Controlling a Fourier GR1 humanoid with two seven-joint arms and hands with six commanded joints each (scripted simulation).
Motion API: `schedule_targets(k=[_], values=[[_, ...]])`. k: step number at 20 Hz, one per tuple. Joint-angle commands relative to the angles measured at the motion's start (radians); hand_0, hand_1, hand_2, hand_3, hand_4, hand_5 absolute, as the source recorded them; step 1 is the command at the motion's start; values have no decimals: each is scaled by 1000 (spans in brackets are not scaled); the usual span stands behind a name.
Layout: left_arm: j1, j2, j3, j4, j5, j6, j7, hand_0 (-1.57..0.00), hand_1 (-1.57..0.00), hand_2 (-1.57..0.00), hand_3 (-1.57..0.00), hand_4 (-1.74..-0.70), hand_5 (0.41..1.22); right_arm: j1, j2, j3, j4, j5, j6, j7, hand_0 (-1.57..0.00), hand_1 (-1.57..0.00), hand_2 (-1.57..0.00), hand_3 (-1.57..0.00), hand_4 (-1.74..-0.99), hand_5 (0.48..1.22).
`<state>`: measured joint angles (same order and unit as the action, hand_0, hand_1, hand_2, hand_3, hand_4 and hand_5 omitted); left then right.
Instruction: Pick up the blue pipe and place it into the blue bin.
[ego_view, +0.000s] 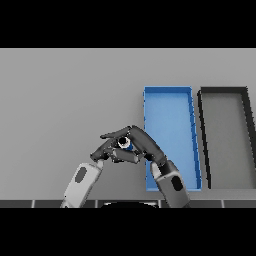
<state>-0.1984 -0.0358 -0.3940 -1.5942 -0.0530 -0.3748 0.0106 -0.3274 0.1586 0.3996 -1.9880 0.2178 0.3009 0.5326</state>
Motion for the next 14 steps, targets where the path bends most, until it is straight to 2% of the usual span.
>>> schedule_targets(k=[1, 3, 4, 6, 7, 8, 9, 11, 12, 14], values=[[-3, -2, 3, -3, -2, 2, -4, -1571, -1571, -1571, -1433, -1728, 1221, -6, 2, 1, 4, 4, -9, -10, -1511, -1511, -1514, -1462, -1710, 1125], [-4, -3, 5, -9, -9, -9, -1, -1571, -1571, -1571, -1426, -1731, 1221, 16, 4, 21, -4, 13, -36, -39, -1533, -1533, -1535, -1501, -1721, 1160], [-1, -4, 6, -13, -14, -2, -10, -1571, -1571, -1571, -1422, -1731, 1221, 2, 8, 12, 1, 9, -45, -33, -1540, -1540, -1542, -1515, -1725, 1172], [1, 0, 4, -17, -51, 26, -53, -1571, -1571, -1571, -1454, -1724, 1221, 4, 6, 21, -4, 18, -63, -50, -1551, -1551, -1552, -1535, -1731, 1190], [-1, 5, 1, -15, -80, 40, -68, -1462, -1342, -1293, -1166, -1599, 1221, -9, 5, 17, -4, 28, -65, -33, -1555, -1555, -1556, -1542, -1733, 1196], [2, 15, 1, -15, -78, 14, -73, -1169, -1073, -1034, -933, -1475, 1221, -7, 3, 24, -8, 37, -65, -30, -1558, -1558, -1559, -1548, -1734, 1201], [3, 32, 6, -10, -73, -24, -91, -935, -858, -827, -746, -1372, 1221, 3, 11, 37, -12, 47, -71, -22, -1561, -1561, -1561, -1553, -1736, 1205], [-3, 28, 5, -5, -103, -54, -56, -598, -549, -529, -477, -1206, 1221, 7, 27, 48, -9, 61, -81, 15, -1565, -1565, -1565, -1559, -1738, 1211], [5, 31, 3, -9, -122, -59, -59, -478, -439, -423, -381, -1136, 1132, 13, 28, 53, -13, 69, -85, 25, -1566, -1566, -1566, -1562, -1738, 1213], [7, 22, 11, -10, -127, -47, -8, -306, -281, -270, -244, -1047, 938, 6, 30, 49, -1, 82, -86, 22, -1568, -1568, -1568, -1565, -1739, 1216]])
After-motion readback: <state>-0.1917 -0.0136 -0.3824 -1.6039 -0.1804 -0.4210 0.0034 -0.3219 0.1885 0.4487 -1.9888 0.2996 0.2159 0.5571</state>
